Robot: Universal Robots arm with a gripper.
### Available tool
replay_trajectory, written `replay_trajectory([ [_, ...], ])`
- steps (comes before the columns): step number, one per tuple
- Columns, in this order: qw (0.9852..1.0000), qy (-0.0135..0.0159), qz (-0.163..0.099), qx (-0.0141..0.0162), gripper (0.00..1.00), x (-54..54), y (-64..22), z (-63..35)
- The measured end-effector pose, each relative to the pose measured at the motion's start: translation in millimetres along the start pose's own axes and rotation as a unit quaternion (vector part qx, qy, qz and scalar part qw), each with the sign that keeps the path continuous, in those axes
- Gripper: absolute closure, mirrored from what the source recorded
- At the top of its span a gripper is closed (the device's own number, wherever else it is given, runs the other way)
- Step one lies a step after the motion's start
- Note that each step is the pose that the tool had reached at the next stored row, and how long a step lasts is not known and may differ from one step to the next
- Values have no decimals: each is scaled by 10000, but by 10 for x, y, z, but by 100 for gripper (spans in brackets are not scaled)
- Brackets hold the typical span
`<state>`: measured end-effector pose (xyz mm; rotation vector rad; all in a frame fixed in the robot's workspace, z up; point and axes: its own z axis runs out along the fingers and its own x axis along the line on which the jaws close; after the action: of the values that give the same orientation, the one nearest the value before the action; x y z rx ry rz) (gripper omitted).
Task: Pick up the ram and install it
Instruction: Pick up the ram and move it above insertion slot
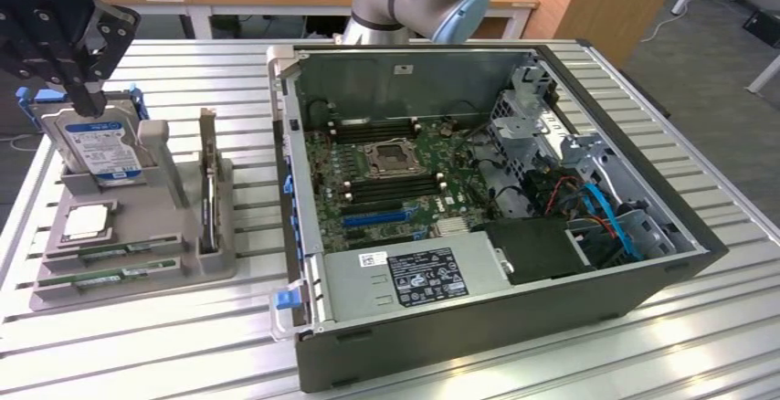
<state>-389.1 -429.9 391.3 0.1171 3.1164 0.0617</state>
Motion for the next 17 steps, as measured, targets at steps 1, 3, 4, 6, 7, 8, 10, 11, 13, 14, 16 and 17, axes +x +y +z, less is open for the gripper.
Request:
replay_trajectory([
  [1,10000,0,0,0,89,0,0,0],
  [3,10000,0,0,0,89,0,0,0],
  [4,10000,0,-2,0,89,0,0,0],
  [6,10000,1,-36,-1,89,0,0,0],
  [7,10000,3,-78,-1,89,1,0,0],
  [8,9999,6,-144,-3,89,1,0,0],
  [10,9995,13,-322,-7,89,0,0,1],
  [11,9992,16,-411,-8,89,0,0,1],
  [13,9982,24,-600,-9,89,0,0,1],
  [14,9976,27,-686,-10,89,0,0,1],
  [16,9962,35,-868,-12,89,0,0,1],
  [17,9954,38,-958,-13,89,0,0,1],
])
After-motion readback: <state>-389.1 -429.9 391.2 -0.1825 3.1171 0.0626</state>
